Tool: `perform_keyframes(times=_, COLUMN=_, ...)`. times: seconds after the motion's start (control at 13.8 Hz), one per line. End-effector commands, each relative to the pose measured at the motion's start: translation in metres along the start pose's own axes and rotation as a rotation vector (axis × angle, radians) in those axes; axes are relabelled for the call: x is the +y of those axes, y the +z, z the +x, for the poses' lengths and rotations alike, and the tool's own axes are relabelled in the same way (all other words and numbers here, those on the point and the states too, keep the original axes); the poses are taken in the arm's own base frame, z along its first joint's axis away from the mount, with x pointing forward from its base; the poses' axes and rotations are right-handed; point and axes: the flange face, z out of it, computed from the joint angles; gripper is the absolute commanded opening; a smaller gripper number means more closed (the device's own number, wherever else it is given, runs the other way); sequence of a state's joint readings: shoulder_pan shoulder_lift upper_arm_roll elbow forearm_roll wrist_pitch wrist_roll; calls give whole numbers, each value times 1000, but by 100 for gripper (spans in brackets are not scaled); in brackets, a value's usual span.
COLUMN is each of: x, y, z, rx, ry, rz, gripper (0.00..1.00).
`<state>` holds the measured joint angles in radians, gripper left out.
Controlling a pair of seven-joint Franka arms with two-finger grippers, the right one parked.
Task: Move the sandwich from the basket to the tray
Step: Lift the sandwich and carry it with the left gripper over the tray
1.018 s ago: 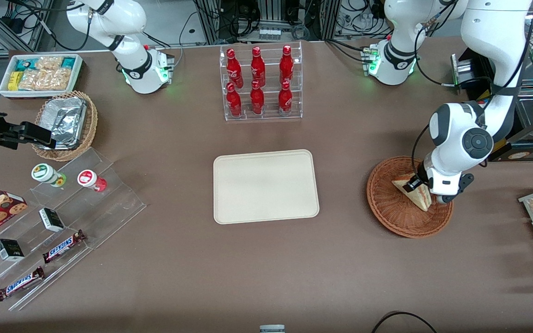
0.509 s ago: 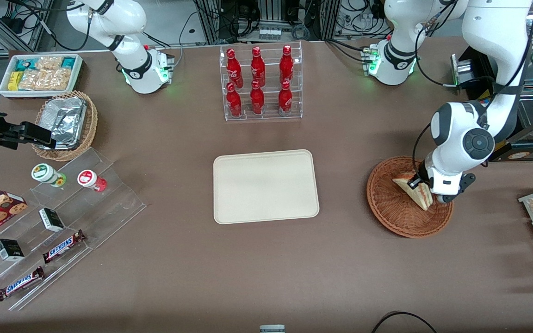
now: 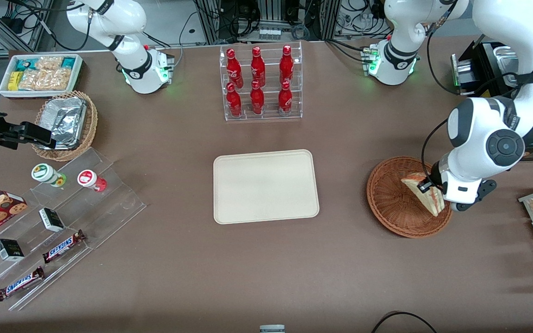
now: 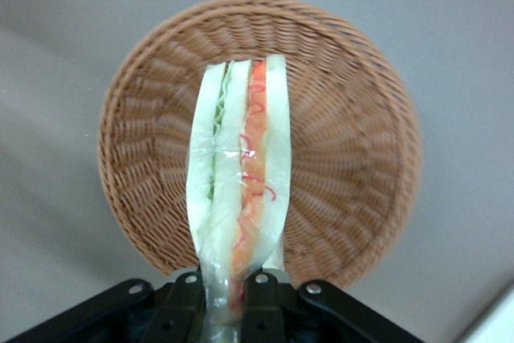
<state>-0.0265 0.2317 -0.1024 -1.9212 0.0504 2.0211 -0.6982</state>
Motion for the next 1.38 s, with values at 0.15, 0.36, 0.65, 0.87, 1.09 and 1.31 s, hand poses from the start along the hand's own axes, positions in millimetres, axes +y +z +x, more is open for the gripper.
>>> perform_keyframes(times=0.15, x=85, y=-20, z=-65, rx=-9, ry=150, rz=-27, gripper=0)
perform_keyframes(times=0.36, x=140, y=-11, z=-112, rx=-20, ry=255, rz=-28, gripper=0)
perform_keyframes(times=0.65, x=203, y=1, z=-157, rx=-60, ry=344, rz=-58, gripper=0)
perform_keyframes(times=0.87, x=248, y=17, z=-192, rx=-82, ry=383, rz=-34, gripper=0)
perform_keyframes(times=1.09, x=276, y=28, z=-220, rx=-88, ry=425, rz=-40, gripper=0)
perform_keyframes(times=1.31, x=307, y=32, z=-247, rx=-80, ry=417, rz=-61, gripper=0)
